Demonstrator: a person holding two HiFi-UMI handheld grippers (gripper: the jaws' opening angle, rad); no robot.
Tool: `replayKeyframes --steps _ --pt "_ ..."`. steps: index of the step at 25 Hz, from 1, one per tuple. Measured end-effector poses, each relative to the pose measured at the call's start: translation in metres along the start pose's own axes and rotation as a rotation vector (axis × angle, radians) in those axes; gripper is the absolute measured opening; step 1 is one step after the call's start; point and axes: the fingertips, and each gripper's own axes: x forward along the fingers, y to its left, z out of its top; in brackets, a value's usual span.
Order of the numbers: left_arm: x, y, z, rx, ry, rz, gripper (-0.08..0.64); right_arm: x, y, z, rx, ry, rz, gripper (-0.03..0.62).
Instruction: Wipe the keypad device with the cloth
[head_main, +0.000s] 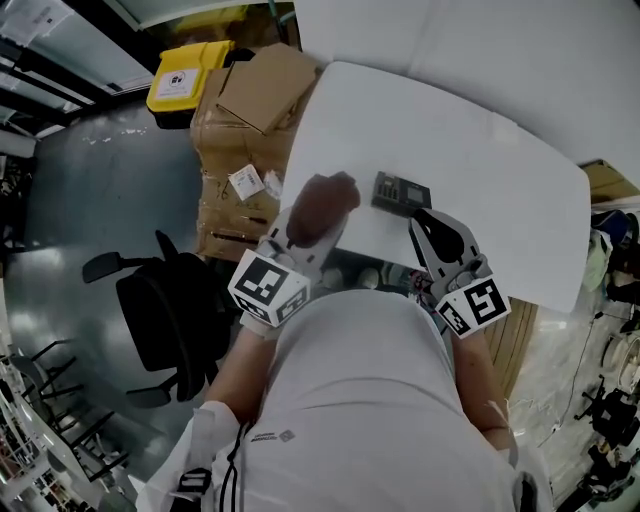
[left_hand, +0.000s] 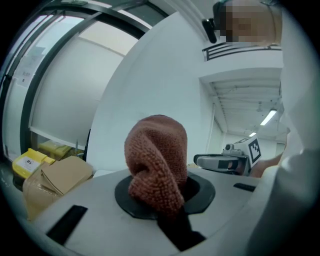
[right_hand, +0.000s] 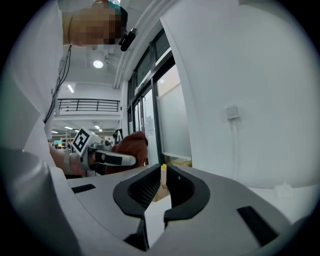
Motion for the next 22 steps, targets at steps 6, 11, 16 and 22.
replayKeyframes --steps 6,11,16,22 --pt "0.009 -0.014 0.003 0.002 -0.021 0.008 0.063 -0.014 -0.01 -0.001 0.014 -0.014 -0.015 0.048" --pt "0.013 -0.029 0.001 0.014 -0.018 -0.015 0.064 -0.025 -0.01 -0.005 0.01 -0.011 -0.038 0.048" --pt "0.021 -0.042 -0.002 0.046 -0.009 -0.016 0.063 -0.038 -0.013 -0.009 0.021 -0.013 -0.064 0.048" --pt "0.022 -0.055 -0.001 0.005 -0.033 -0.059 0.063 -0.052 -0.016 -0.015 0.034 -0.014 -0.09 0.048"
